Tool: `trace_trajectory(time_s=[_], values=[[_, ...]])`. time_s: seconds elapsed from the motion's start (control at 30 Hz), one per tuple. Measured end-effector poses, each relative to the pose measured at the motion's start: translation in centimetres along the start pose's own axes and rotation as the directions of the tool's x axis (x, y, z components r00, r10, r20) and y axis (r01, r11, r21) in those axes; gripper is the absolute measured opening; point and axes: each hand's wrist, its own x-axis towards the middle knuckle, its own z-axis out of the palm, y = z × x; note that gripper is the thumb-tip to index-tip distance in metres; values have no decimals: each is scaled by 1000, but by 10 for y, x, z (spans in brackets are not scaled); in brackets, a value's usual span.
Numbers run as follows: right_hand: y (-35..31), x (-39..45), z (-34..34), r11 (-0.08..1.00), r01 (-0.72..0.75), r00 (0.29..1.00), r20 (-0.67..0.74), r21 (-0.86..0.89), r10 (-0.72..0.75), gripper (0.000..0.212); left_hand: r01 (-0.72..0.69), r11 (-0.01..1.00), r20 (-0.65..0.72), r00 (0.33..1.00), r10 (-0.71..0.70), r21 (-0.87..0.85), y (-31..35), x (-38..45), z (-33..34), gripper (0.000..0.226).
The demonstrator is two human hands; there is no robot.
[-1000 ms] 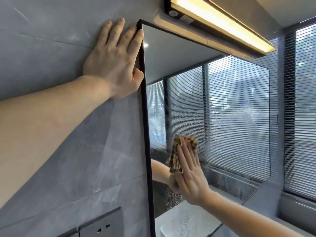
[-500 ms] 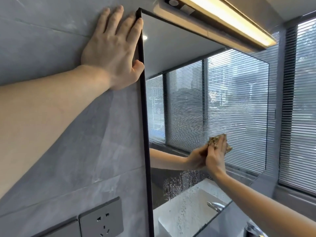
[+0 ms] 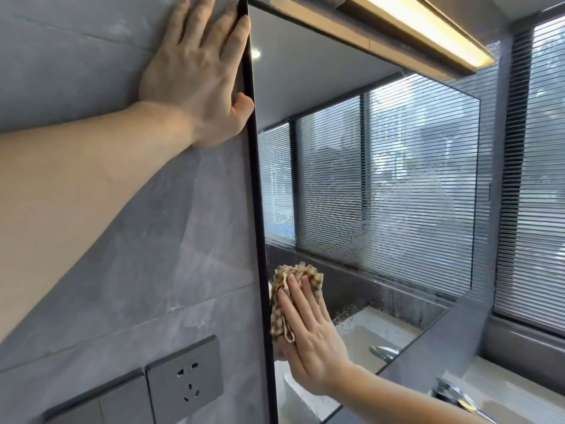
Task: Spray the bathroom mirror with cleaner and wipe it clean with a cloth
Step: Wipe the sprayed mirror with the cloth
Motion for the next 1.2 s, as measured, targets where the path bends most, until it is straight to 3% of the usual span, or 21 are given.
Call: trace_trajectory(time_s=[0.17,0.27,0.33,0.43,0.5,0.6,0.67,0.8,0.97,1.03,1.2], values=[[42,-11,1,994,-106,993,-62,-14,105,69,2,1000,-14,1000,-3,-10,-1,1,2,91],[83,-14,-10,940,-342,935,-94,9,342,70,2,1000,-29,1000,-3,-14,-1,1,1,89],[117,-17,-17,826,-558,816,-133,76,563,69,0,1000,-38,999,-1,-11,0,1,2,88],[166,-24,-28,563,-801,558,-86,204,825,71,-1,1000,-36,999,0,-13,0,2,0,87],[184,-23,-33,398,-885,410,-1,240,912,74,0,1000,-34,999,-1,-22,1,2,-1,87],[181,-13,-32,285,-927,302,32,244,953,68,3,999,-36,999,-4,-32,1,2,-1,88],[160,-4,-31,315,-911,333,26,266,942,71,4,999,-38,999,-6,-33,1,2,-1,88],[88,14,-30,552,-767,586,8,329,810,78,8,999,-28,1000,-9,-37,1,1,-1,89],[-1,44,-33,846,-470,874,-2,253,486,80,8,998,-13,1000,-8,-56,2,0,-3,88],[-21,46,-28,896,-381,919,-17,229,395,80,11,998,-10,1000,-11,-58,2,0,-4,88],[-32,6,1,902,-366,922,-42,229,384,79,22,998,3,1000,-22,-57,1,-2,-3,88]])
